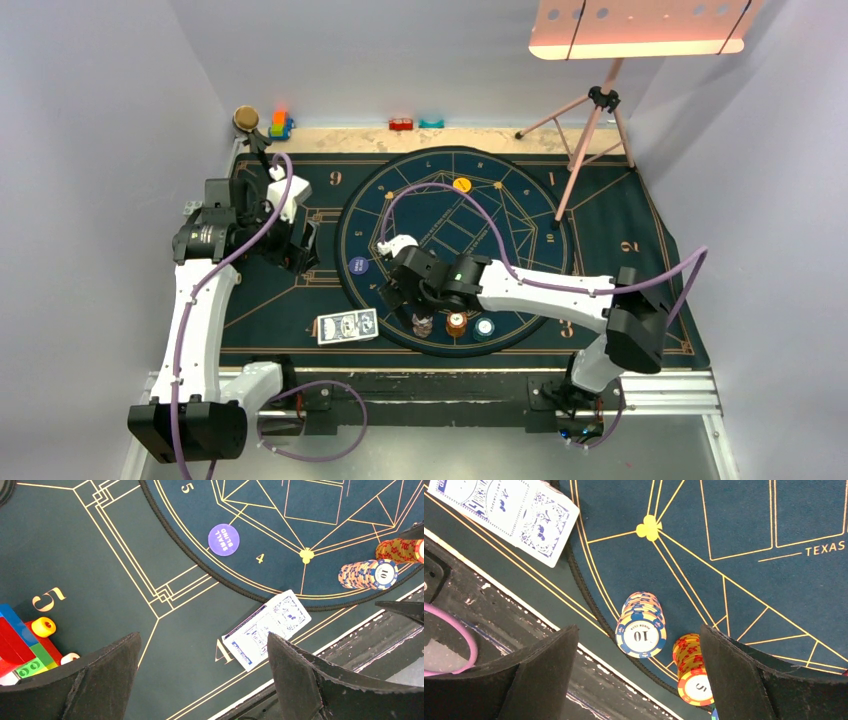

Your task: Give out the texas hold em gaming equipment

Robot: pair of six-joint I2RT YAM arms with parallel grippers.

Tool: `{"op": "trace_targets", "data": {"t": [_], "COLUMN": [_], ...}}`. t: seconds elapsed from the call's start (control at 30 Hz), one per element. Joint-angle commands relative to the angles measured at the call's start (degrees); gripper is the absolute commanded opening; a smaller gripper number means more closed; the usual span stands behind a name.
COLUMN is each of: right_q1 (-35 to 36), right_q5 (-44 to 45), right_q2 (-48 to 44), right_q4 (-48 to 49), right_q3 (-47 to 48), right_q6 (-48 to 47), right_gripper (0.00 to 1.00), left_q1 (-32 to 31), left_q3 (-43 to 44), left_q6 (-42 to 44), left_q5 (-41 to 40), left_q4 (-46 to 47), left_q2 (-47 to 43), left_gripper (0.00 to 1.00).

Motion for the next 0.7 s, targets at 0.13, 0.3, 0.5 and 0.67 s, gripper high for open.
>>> {"op": "trace_targets", "data": {"t": [0.13,0.3,0.5,0.67], "right_q1": [0.9,1.35,1.44,1.44], "right_q5": [-0.4,-1.02,-0.55,-0.34], "right_q2": [1.72,3.2,4.05,4.21], "right_q4": [1.93,3.29,4.33,5.04], "right_q3": [-1.62,-3.53,-4.3,-4.81], "right_q6": [-0.77,-0.4,-0.08,0.19], "right_gripper": [0.88,0.85,0.75,0.6], "left_q1": [0.27,0.29,0.27,0.27], "left_q3": [0.41,0.42,0.49,0.65], "left_q6": [-1.3,-1.18,-1.2,-1.2], "left_q5": [0.36,0.05,-0.16,-0.49], "left_q4": [1.39,1.35,1.31,1.4], "left_q2": [-0.79,-1.05,-1.55,-1.94], "left_gripper": [1.0,1.0,1.0,1.0]}}
